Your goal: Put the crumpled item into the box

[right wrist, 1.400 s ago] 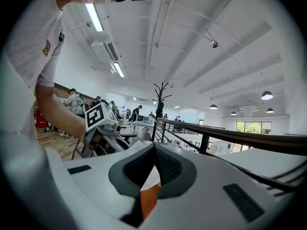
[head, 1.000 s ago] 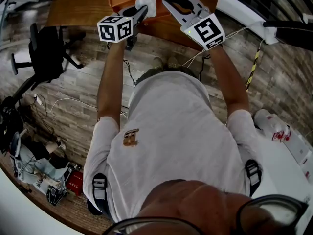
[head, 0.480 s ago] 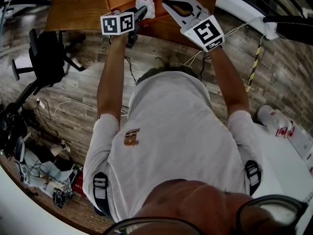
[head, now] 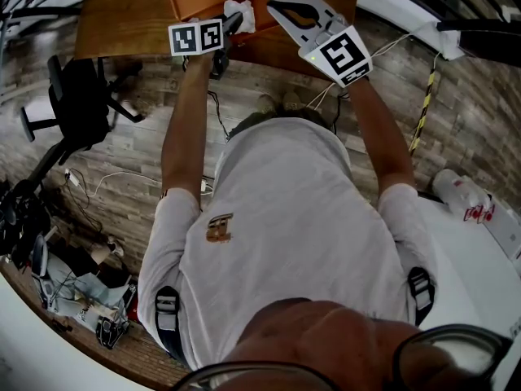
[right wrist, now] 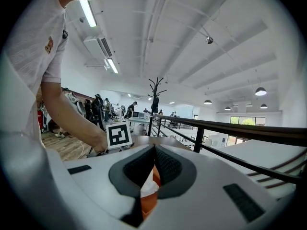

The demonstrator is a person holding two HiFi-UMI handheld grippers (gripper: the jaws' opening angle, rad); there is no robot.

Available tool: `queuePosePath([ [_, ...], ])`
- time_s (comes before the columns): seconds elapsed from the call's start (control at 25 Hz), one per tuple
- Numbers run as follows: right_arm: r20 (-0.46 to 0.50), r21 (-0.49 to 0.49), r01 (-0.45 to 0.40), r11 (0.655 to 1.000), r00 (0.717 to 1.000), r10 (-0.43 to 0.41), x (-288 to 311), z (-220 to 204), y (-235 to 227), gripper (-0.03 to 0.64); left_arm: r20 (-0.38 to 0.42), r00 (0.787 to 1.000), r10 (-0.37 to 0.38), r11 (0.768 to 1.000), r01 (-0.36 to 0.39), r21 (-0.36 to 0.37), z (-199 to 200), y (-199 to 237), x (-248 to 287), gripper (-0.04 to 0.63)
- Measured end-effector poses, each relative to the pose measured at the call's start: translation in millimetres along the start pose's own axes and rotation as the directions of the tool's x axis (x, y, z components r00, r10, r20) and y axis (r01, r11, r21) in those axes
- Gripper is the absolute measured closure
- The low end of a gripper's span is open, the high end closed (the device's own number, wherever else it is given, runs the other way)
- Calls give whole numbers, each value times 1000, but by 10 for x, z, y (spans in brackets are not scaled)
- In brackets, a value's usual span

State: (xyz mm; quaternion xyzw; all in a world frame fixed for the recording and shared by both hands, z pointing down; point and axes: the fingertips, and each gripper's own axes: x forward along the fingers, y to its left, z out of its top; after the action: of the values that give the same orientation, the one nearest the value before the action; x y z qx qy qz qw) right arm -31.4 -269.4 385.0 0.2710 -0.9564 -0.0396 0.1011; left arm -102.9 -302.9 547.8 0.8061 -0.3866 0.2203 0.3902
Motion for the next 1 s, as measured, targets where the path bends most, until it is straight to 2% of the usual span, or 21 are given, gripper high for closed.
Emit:
queuePosePath([
  [0.2, 0, 3, 7, 1000, 1000, -7, -1, 0, -21, 584, -35, 999, 3, 1000, -3, 6, -46, 25, 76, 520],
  [0.4, -8, 10, 11, 1000, 1000, -10, 2, -65, -50, 584, -66, 996, 65, 996, -61, 60, -80, 112, 117, 514],
  [0.56, -11, 11, 11, 1000, 1000, -11, -13, -72, -46, 584, -79, 990, 118, 989, -109, 102, -101, 144, 88, 464],
  [1.0, -4, 7, -11, 1000, 1000, 11, -22, -60, -34, 584, -65, 974, 215, 971, -206, 122, -86, 237, -52, 392],
])
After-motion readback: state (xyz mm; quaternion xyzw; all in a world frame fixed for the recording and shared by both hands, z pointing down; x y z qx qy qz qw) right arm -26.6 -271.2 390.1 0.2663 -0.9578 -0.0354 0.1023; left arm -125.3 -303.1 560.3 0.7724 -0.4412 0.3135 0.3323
